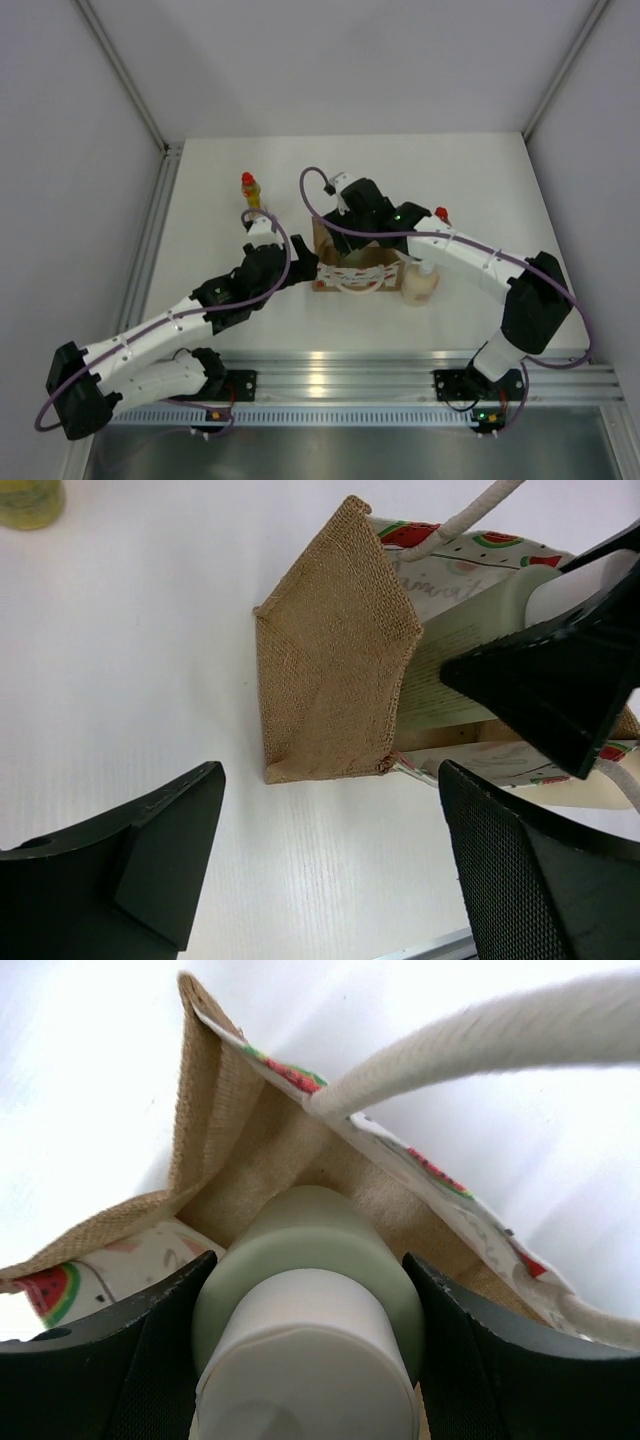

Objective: Take the personal care products out of the canvas bag

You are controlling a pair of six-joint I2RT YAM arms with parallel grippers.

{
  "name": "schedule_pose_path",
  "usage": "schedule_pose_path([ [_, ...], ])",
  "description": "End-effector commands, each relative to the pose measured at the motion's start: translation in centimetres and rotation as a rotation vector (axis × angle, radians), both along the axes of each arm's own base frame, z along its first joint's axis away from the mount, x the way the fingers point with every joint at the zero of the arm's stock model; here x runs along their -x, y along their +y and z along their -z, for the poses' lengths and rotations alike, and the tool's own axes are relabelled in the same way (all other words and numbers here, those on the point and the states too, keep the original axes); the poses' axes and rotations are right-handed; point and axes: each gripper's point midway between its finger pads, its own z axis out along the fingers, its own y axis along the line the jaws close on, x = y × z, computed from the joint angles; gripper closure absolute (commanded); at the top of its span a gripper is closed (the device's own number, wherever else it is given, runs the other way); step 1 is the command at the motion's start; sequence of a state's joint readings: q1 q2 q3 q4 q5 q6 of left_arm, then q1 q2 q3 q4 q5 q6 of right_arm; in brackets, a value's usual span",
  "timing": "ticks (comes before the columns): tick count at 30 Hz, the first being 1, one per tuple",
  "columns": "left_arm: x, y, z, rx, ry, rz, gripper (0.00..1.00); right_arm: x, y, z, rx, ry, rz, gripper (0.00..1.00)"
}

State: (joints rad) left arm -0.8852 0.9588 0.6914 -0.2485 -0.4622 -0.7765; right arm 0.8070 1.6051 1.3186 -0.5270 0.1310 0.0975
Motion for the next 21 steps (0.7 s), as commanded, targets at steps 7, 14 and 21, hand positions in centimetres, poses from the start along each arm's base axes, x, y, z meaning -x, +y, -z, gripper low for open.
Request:
schedule_pose_path([
  [7, 0.0, 1.1, -3.3, -0.011, -0.067, -0.011, 0.07, -1.2, 0.3, -12.6, -0.19, -0.199, -0.01, 1.0],
  [14, 0.2, 3.3, -5.0, -0.052, -0.086, -0.077, 0.04, -0.6, 1.0, -16.5, -0.239, -0.223, -0.072, 1.0],
  [21, 0.2, 5.8, -6.1, -0.118, -0.087, -0.157, 0.02, 0.2, 1.8, -20.8, -0.288, -0.252, -0.128, 1.0],
])
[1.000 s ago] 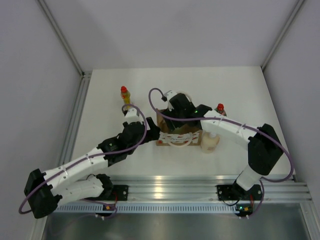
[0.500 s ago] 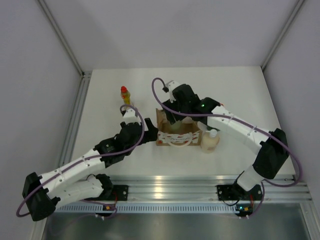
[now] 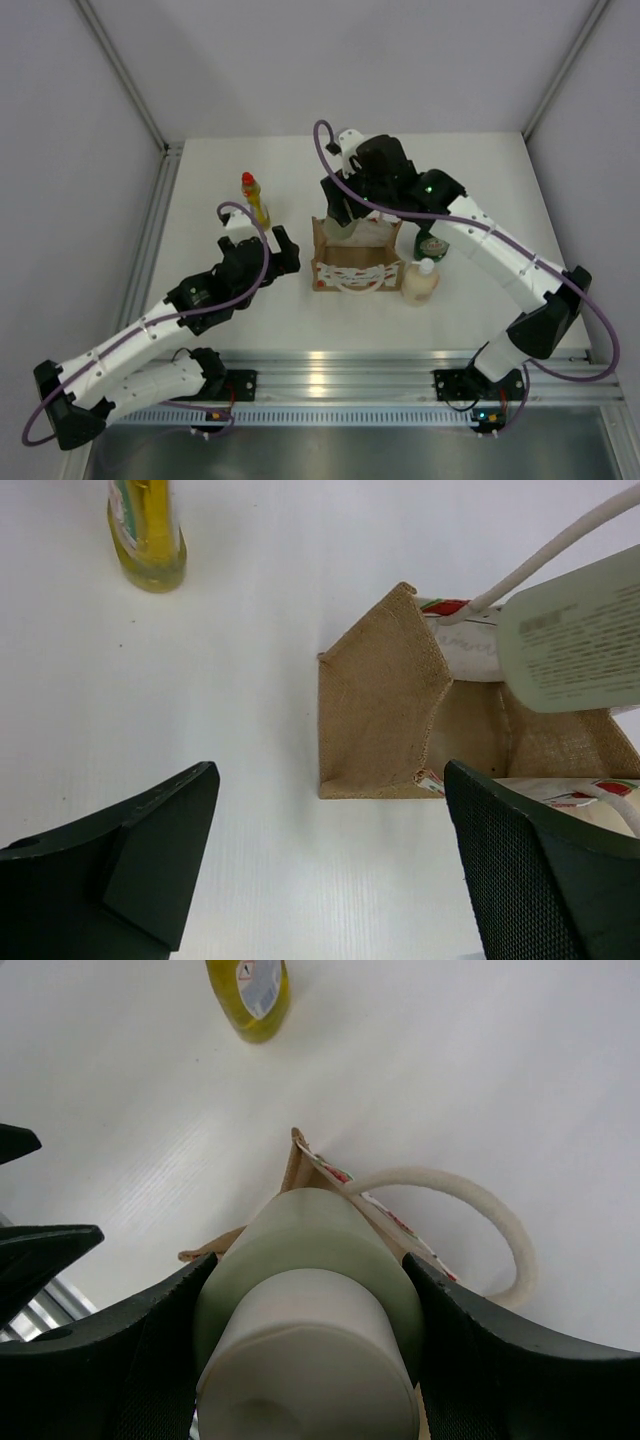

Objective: Take the personal care products out of the canvas bag

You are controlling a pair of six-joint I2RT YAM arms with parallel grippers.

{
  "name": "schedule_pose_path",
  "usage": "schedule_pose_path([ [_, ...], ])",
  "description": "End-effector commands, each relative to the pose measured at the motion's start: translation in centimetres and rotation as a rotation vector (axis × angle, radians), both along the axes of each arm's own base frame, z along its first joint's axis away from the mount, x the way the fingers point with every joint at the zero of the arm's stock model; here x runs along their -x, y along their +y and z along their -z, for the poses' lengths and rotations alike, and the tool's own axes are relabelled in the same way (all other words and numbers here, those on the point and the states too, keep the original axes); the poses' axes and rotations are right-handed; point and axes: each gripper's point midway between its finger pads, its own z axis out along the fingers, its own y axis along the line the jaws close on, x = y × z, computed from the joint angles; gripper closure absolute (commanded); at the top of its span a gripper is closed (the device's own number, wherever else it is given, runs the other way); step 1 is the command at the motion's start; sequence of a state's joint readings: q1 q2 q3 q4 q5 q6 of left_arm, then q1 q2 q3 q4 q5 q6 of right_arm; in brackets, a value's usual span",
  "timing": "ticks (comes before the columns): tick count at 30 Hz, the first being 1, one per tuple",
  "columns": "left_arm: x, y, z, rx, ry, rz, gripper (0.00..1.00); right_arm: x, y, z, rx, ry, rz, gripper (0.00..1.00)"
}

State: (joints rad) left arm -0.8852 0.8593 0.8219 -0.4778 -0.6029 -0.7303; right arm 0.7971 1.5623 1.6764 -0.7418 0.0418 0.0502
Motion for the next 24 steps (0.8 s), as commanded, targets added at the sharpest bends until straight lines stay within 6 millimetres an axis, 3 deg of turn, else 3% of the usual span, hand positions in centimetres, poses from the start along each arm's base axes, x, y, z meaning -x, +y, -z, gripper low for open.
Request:
schedule_pose_path([
  [1, 0.0, 1.7, -1.4, -0.048, -0.012, -0.055, 0.02, 0.4, 0.5, -8.1, -0.142, -0.133, -0.046, 1.0],
  [6, 0.1, 2.6, -1.8, -0.086, 0.006, -0.078, 0.02, 1.3, 2.1, -9.7, -0.148, -0.154, -0.1, 1.0],
  [11, 0.4, 3.2, -2.5, -0.129, 0.02, -0.073, 0.02, -0.5, 0.2, -12.2, -0.142, -0.236, 0.019, 1.0],
  [14, 0.6, 2.8, -2.3, -0.132, 0.031, -0.042, 0.02, -2.1, -1.7, -14.0, -0.154, -0.273, 0.089, 1.0],
  [18, 0.8, 2.0, -1.8, -0.127, 0.053, 0.0, 0.02, -5.2, -6.3, -15.5, -0.183, -0.291, 0.213, 1.0],
  [24, 0.9, 0.8, -0.8, -0.131, 0.07, 0.052, 0.02, -8.5, -11.9, -15.0, -0.174, -0.281, 0.355, 1.0],
])
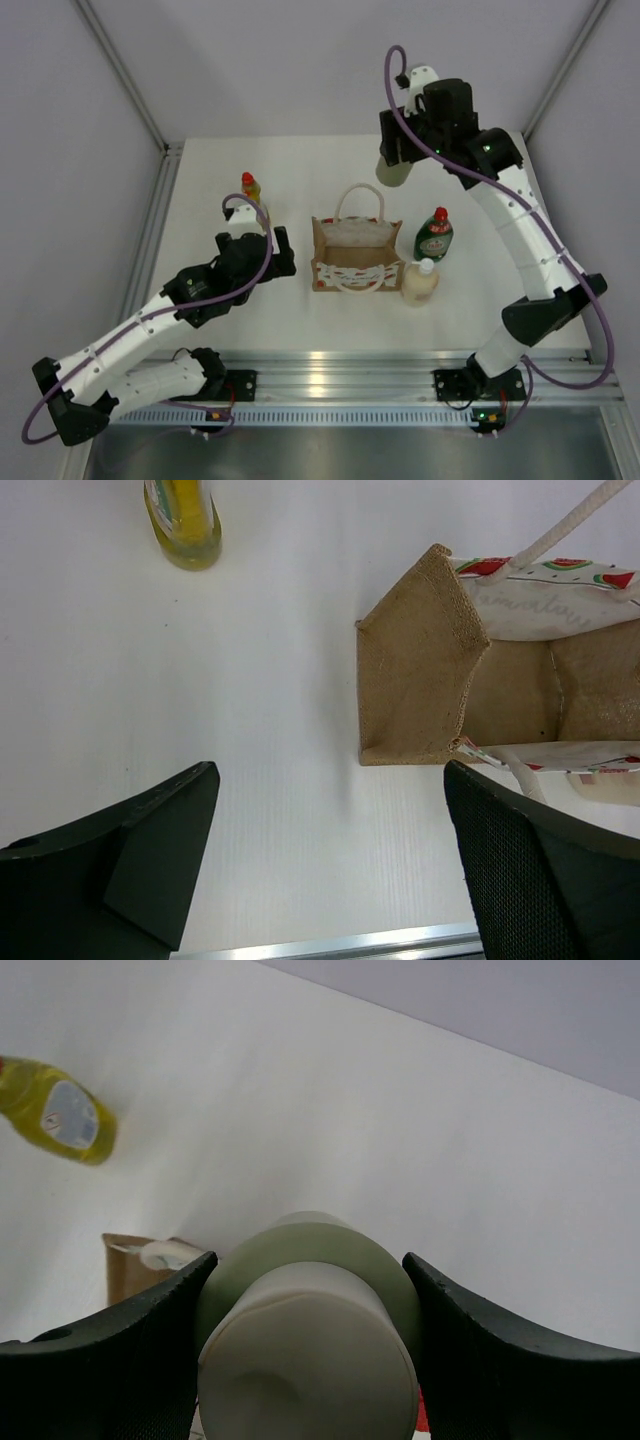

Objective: Take the personal care products out of the canvas bag

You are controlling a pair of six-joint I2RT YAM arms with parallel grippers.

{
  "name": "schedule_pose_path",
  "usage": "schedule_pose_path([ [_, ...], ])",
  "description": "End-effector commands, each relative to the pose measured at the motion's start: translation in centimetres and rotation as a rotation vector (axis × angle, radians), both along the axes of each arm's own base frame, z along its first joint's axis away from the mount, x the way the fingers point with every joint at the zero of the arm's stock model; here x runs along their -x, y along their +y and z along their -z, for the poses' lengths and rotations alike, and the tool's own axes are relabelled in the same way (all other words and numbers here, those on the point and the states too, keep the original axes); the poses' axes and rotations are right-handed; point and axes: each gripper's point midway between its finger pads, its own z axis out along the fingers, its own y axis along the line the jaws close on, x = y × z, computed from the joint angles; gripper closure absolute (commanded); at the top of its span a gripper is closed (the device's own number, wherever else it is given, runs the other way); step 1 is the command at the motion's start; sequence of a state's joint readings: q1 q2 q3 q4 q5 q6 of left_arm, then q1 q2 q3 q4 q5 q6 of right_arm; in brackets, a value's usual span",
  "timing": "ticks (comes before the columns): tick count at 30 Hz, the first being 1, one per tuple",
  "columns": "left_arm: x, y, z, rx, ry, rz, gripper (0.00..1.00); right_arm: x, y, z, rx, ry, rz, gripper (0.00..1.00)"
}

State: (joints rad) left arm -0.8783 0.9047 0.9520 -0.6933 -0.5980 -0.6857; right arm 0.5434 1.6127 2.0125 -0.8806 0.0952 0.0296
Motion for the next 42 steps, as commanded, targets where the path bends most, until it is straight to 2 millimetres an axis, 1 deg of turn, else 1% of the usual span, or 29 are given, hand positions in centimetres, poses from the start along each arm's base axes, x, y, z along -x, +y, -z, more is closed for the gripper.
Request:
schedule_pose_path([
  [1, 0.0, -0.7, -0.1, 0.008, -0.001, 0.038, 0.02, -1.5, -3.3, -5.7, -0.104, -0.147, 0.086, 1.0],
  [2, 0.0, -1.0, -0.1, 0.014, 0.002, 0.047, 0.02, -1.9, -3.9, -5.2, -0.096, -0.136, 0.104, 1.0],
  [4, 0.0, -1.1, 0.1, 0.012, 0.007, 0.054, 0.02, -3.2, -6.3, -4.5, -0.095, -0.12, 0.171, 1.0],
  [5, 0.1, -1.1, 0.1, 0.012, 0.008, 0.058, 0.02, -4.1, -7.9, -3.7, -0.086, -0.105, 0.216, 1.0],
  [7, 0.2, -1.1, 0.0, 0.012, 0.004, 0.064, 0.02, -5.0, -9.7, -2.7, -0.084, -0.082, 0.276, 1.0],
  [8, 0.2, -1.0, 0.0, 0.01, 0.002, 0.065, 0.02, -5.7, -11.6, -1.8, -0.071, -0.068, 0.335, 1.0],
  [10, 0.4, -0.8, -0.2, 0.01, -0.006, 0.073, 0.02, -6.3, -13.4, -0.7, -0.076, -0.042, 0.399, 1.0],
  [11, 0.5, -0.8, -0.3, 0.012, -0.008, 0.077, 0.02, -6.9, -15.1, 0.2, -0.075, -0.036, 0.454, 1.0],
  [13, 0.7, -0.7, -0.3, 0.01, -0.009, 0.09, 0.02, -7.4, -17.1, 0.9, -0.075, -0.047, 0.542, 1.0],
  [14, 0.8, -0.7, -0.3, 0.009, -0.009, 0.096, 0.02, -7.6, -17.9, 2.0, -0.07, -0.034, 0.573, 1.0],
  [15, 0.9, -0.7, -0.2, 0.009, -0.008, 0.105, 0.02, -8.0, -19.5, 2.1, -0.074, -0.049, 0.621, 1.0],
  [17, 1.4, -0.9, -0.3, 0.021, -0.002, 0.133, 0.02, -8.2, -20.8, 3.9, -0.074, -0.022, 0.661, 1.0],
  [18, 1.6, -0.9, -0.2, 0.022, 0.003, 0.144, 0.02, -8.5, -22.1, 4.2, -0.076, -0.033, 0.7, 1.0],
  [19, 1.7, -1.0, -0.1, 0.022, 0.005, 0.153, 0.02, -8.6, -22.7, 4.6, -0.079, -0.032, 0.716, 1.0],
  [20, 2.0, -1.1, -0.2, 0.026, 0.009, 0.174, 0.02, -8.5, -23.2, 6.0, -0.074, -0.01, 0.729, 1.0],
  [21, 2.1, -1.2, -0.3, 0.024, 0.011, 0.185, 0.02, -8.9, -24.1, 6.1, -0.089, -0.031, 0.757, 1.0],
  [22, 2.2, -1.3, -0.2, 0.019, 0.021, 0.194, 0.02, -9.0, -24.5, 6.6, -0.091, -0.035, 0.768, 1.0],
  [23, 2.5, -1.4, -0.2, 0.019, 0.029, 0.208, 0.02, -8.7, -24.6, 8.1, -0.09, -0.018, 0.773, 1.0],
  [25, 2.6, -1.4, -0.6, 0.014, 0.029, 0.22, 0.02, -9.1, -26.4, 8.6, -0.115, -0.054, 0.827, 1.0],
  [26, 2.6, -1.2, -0.6, 0.007, 0.03, 0.219, 0.02, -8.8, -26.8, 10.4, -0.111, -0.03, 0.839, 1.0],
  [28, 2.7, -1.0, -0.7, 0.0, 0.025, 0.218, 0.02, -9.0, -27.1, 12.0, -0.123, -0.016, 0.852, 1.0],
  [29, 2.7, -0.8, -0.6, -0.004, 0.025, 0.214, 0.02, -9.2, -27.2, 13.4, -0.12, -0.003, 0.857, 1.0],
  [31, 2.7, -0.7, -0.6, -0.006, 0.022, 0.211, 0.02, -9.3, -27.6, 14.8, -0.117, 0.008, 0.882, 1.0],
  [32, 2.7, -0.6, -0.2, -0.015, 0.028, 0.21, 0.02, -9.4, -27.7, 16.0, -0.115, 0.014, 0.889, 0.99],
  [34, 2.8, -0.7, 0.1, -0.021, 0.037, 0.216, 0.02, -9.3, -27.9, 17.1, -0.122, 0.028, 0.902, 0.98],
  [35, 2.8, -0.8, 0.2, -0.024, 0.042, 0.219, 0.02, -9.1, -27.9, 18.2, -0.115, 0.048, 0.906, 0.98],
  [38, 2.8, -1.0, 0.4, -0.026, 0.048, 0.228, 0.02, -8.6, -28.1, 19.1, -0.116, 0.047, 0.927, 0.96],
  [39, 2.8, -1.0, 0.4, -0.028, 0.047, 0.228, 0.02, -8.7, -28.2, 19.0, -0.122, 0.029, 0.928, 0.95],
  [42, 2.8, -1.1, 0.4, -0.027, 0.05, 0.23, 0.02, -7.9, -28.3, 19.5, -0.117, 0.029, 0.936, 0.86],
])
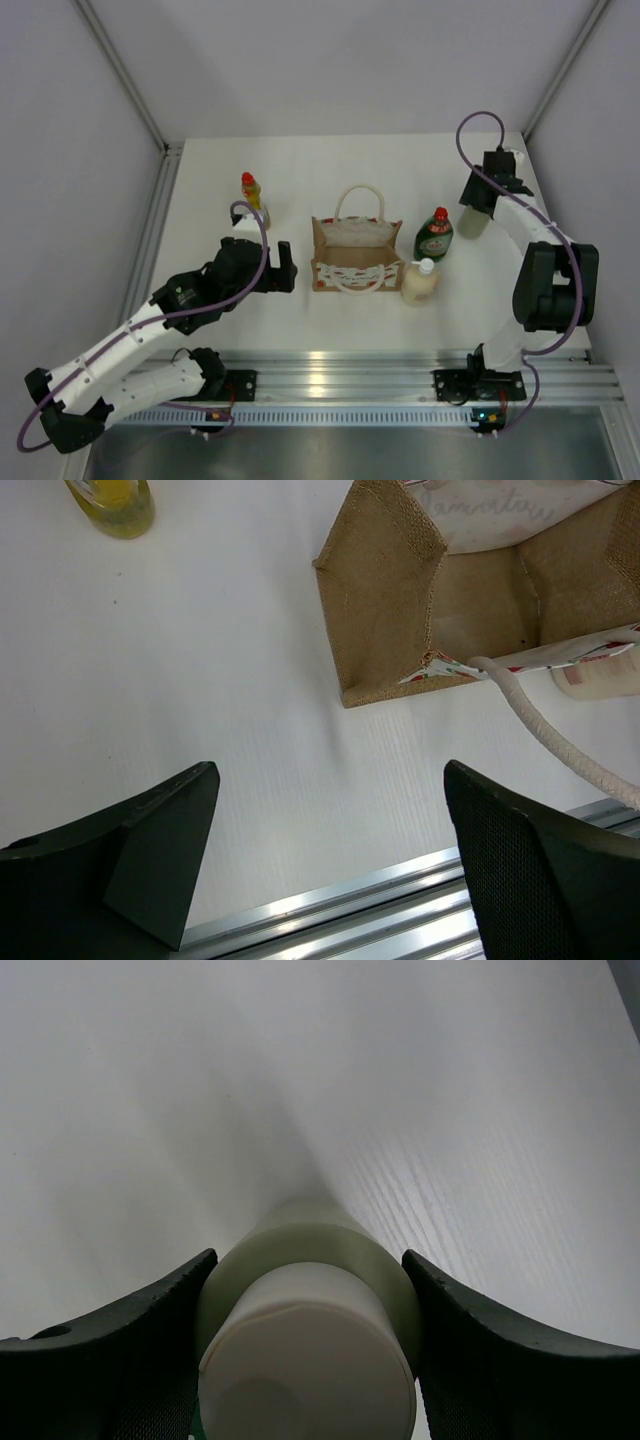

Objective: Take the personal care products out of the canvas bag

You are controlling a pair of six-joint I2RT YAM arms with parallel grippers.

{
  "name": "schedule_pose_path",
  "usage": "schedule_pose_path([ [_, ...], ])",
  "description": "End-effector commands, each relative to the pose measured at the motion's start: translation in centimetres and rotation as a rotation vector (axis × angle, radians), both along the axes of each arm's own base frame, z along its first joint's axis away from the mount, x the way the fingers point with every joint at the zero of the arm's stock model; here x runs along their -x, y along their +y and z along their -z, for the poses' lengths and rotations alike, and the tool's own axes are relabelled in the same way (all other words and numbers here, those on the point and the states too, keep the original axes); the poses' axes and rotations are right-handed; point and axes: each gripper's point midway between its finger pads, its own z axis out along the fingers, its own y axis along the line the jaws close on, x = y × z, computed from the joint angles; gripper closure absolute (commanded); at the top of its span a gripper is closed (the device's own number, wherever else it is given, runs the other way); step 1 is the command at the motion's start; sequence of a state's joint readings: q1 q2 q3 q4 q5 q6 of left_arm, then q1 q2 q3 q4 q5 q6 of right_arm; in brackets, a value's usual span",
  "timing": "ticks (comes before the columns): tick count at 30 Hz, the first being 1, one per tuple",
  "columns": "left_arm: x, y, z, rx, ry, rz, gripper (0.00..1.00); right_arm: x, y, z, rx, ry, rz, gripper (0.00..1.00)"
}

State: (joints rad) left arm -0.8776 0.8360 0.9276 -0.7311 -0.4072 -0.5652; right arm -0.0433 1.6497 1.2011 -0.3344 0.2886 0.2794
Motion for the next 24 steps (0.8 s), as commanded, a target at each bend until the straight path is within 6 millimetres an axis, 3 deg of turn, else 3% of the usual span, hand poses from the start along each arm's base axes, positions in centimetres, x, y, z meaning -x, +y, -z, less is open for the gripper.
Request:
schedule_pose_path([
  [1, 0.0, -0.1, -0.4, -0.006, -0.006, 0.015, 0.02, -2.8, -1.3, -5.8, 0.027, -0.254, 0.055, 0.8],
  [5, -0.1, -0.2, -0.2, -0.01, 0.002, 0.014, 0.02, -2.2, -1.2, -4.2, 0.03, -0.219, 0.043, 0.73],
  [7, -0.1, -0.2, -0.2, -0.011, 0.003, 0.014, 0.02, -1.8, -1.2, -3.5, 0.028, -0.202, 0.041, 0.64],
  [8, -0.1, -0.3, -0.2, -0.01, 0.004, 0.017, 0.02, -1.7, -1.1, -3.5, 0.024, -0.202, 0.036, 0.57],
  [9, -0.1, -0.3, -0.1, -0.012, 0.006, 0.019, 0.02, -1.6, -0.9, -3.5, 0.018, -0.202, 0.029, 0.4],
  [13, -0.3, -0.2, 0.1, -0.02, 0.008, 0.002, 0.02, -1.2, -0.6, -4.3, 0.005, -0.223, 0.018, 0.22],
  [15, -0.6, -0.1, 0.3, -0.032, 0.011, -0.018, 0.02, -1.0, -0.3, -5.7, -0.002, -0.252, 0.005, 0.12],
  [19, -1.5, 0.4, 0.0, -0.044, 0.002, -0.088, 0.02, 0.0, 0.0, -9.8, 0.001, -0.326, -0.016, 0.02],
  [24, -2.7, 1.1, -1.2, -0.015, -0.03, -0.193, 0.02, 2.3, 1.5, -13.5, -0.001, -0.364, -0.095, 0.0],
])
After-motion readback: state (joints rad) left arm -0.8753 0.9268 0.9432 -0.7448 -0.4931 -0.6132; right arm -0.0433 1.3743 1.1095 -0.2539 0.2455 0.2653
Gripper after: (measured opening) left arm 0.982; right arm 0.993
